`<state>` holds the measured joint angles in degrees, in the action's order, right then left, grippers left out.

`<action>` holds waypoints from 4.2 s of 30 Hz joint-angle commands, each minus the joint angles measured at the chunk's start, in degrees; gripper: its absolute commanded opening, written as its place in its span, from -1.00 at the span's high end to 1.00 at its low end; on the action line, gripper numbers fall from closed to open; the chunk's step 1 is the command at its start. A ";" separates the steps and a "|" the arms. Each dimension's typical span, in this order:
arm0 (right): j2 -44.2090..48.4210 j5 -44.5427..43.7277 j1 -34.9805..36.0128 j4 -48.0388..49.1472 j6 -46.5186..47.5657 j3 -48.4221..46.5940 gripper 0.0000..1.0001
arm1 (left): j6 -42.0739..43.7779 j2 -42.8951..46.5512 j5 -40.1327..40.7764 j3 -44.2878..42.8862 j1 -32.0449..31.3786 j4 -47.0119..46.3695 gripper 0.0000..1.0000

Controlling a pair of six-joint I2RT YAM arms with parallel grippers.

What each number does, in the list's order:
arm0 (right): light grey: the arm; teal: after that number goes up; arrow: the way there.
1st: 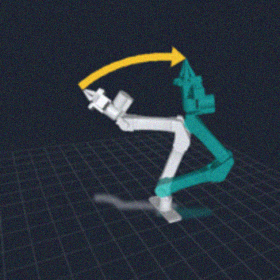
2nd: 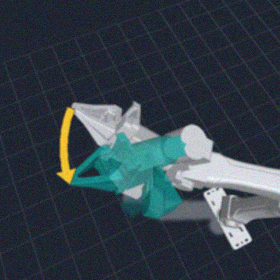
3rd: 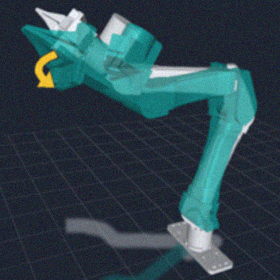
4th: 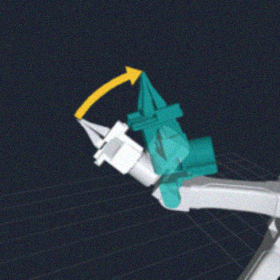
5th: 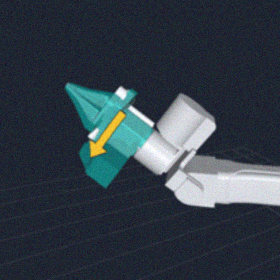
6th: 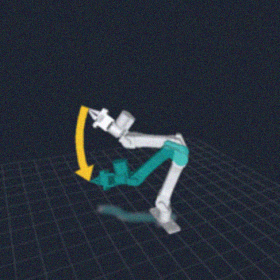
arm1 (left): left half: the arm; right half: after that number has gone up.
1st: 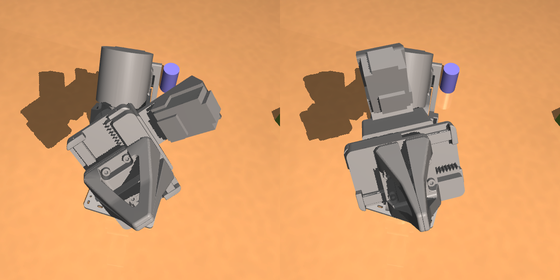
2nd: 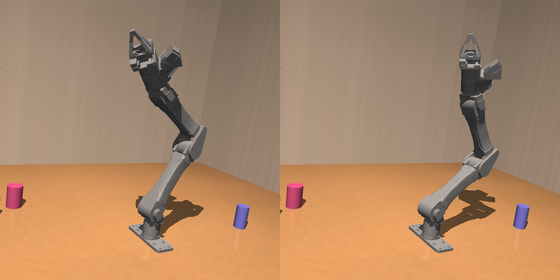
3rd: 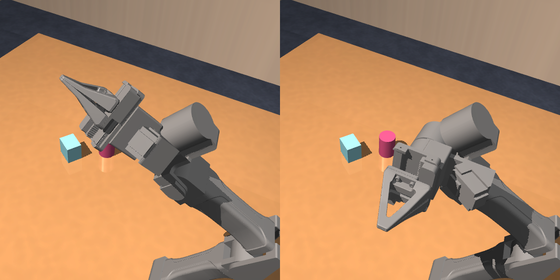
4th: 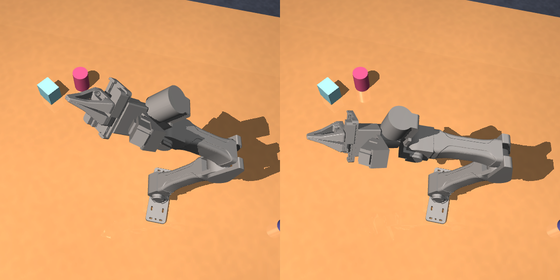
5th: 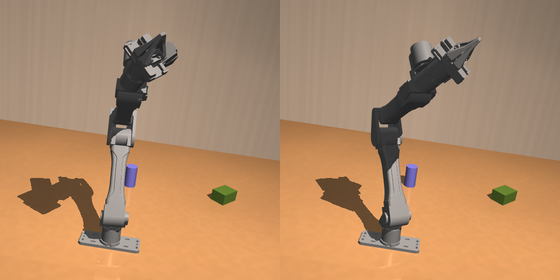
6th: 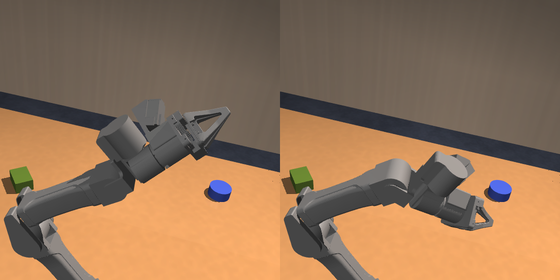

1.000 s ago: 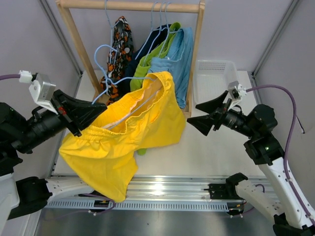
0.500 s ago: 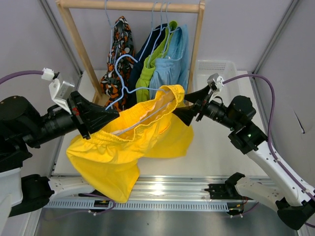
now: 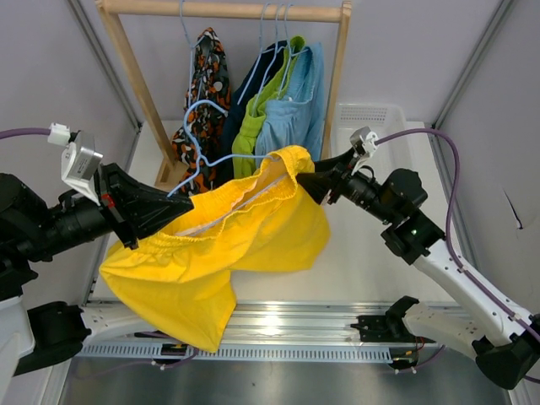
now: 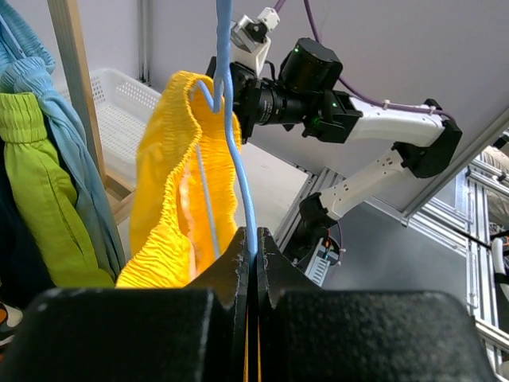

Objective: Remove the shorts from the hanger

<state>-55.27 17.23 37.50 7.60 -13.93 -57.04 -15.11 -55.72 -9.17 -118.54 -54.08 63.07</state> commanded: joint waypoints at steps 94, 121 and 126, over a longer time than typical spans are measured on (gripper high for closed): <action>-18.58 -19.43 -33.01 -3.81 -12.17 -0.28 -0.65 | 4.38 -4.41 47.25 14.54 11.93 4.03 1.00; 16.24 -8.71 -34.33 -14.01 -11.47 17.75 -0.76 | 11.77 -43.93 10.32 -23.57 47.32 -10.06 1.00; 17.56 -7.48 -34.24 -14.54 -11.29 19.06 -0.76 | 11.86 -49.03 9.79 -24.63 47.49 -14.81 1.00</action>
<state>-38.70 8.03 2.94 -7.07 -25.85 -38.54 -4.40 -102.91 2.55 -139.68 -7.31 53.39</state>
